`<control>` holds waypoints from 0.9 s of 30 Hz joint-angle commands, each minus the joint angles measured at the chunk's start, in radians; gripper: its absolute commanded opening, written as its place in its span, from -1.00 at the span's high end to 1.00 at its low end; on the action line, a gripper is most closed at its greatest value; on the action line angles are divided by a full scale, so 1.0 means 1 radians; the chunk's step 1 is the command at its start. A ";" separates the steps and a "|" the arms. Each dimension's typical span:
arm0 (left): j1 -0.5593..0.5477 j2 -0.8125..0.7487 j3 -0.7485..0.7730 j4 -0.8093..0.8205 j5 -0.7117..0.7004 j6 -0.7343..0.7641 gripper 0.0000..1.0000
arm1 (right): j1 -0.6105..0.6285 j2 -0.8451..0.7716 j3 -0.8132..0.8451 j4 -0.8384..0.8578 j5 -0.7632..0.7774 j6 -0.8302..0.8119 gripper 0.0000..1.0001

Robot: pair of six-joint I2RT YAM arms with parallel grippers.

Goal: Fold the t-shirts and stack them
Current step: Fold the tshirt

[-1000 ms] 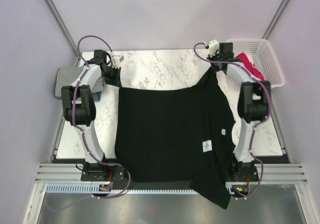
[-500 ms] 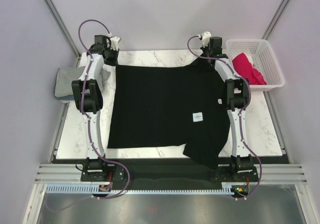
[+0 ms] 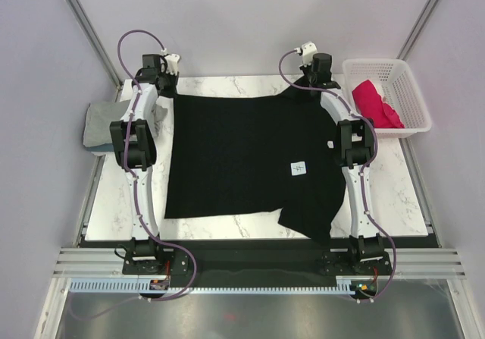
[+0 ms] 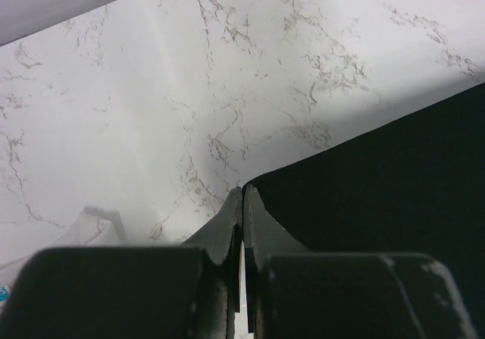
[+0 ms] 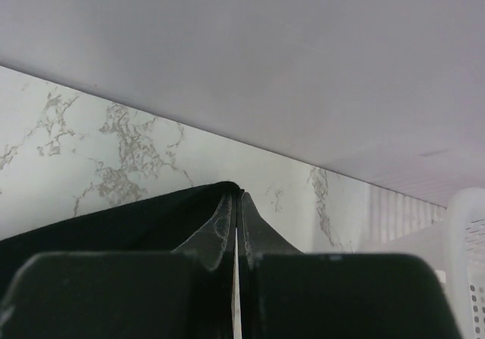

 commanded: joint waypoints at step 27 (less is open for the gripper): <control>0.020 -0.484 -0.314 -0.123 0.188 0.034 0.96 | 0.021 -0.687 -0.557 -0.245 -0.026 0.033 1.00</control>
